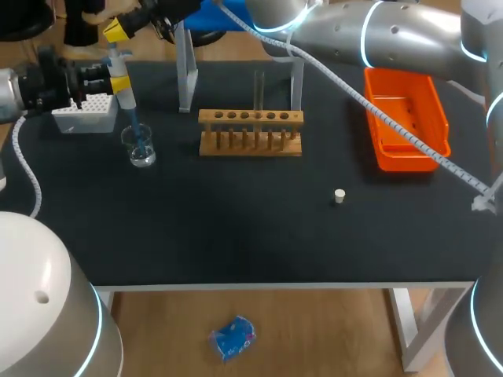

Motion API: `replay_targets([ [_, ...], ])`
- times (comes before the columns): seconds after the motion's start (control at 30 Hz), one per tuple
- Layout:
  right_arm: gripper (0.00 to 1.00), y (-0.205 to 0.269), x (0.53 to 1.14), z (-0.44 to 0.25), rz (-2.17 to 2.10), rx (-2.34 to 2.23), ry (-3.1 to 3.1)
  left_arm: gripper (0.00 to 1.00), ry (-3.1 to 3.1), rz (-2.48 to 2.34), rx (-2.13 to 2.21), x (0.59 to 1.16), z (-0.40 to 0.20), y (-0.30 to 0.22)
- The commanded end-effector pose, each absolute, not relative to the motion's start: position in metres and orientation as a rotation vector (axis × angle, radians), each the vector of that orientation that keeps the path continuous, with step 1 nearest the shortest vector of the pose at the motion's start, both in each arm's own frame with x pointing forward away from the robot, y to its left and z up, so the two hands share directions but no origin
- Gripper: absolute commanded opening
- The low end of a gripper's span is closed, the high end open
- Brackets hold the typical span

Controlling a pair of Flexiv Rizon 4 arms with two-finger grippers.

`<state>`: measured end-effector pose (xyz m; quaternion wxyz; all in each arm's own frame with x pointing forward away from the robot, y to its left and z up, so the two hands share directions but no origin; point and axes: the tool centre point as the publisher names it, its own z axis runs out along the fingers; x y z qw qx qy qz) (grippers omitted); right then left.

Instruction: Invert the test tube, pick up the pipette, mount the tip to pipette, aspirate from beaker and dispense into the tube, eject the tip, return the pipette, and cap with the stopper.

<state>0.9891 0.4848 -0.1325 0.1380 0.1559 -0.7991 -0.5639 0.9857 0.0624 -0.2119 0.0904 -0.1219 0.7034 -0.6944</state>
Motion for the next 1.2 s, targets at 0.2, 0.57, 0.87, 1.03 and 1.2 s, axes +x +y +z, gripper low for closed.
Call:
replay_targets([
  [0.2,0.0,0.484,0.991,-0.137,-1.613,0.449,-2.31,0.0,2.089,-2.066,-0.36,0.986,-0.211,0.063],
  [0.57,0.0,0.483,0.99,-0.144,-1.611,0.43,-2.301,0.0,2.089,-2.066,-0.36,0.986,-0.211,0.063],
  [0.87,0.0,0.483,0.989,-0.149,-1.61,0.417,-2.295,0.0,2.089,-2.066,-0.36,0.986,-0.211,0.063],
  [1.03,0.0,0.483,0.989,-0.151,-1.606,0.412,-2.292,0.0,2.089,-2.066,-0.36,0.986,-0.211,0.063],
  [1.2,0.0,0.483,0.988,-0.153,-1.603,0.408,-2.291,0.0,2.089,-2.066,-0.36,0.986,-0.211,0.063],
])
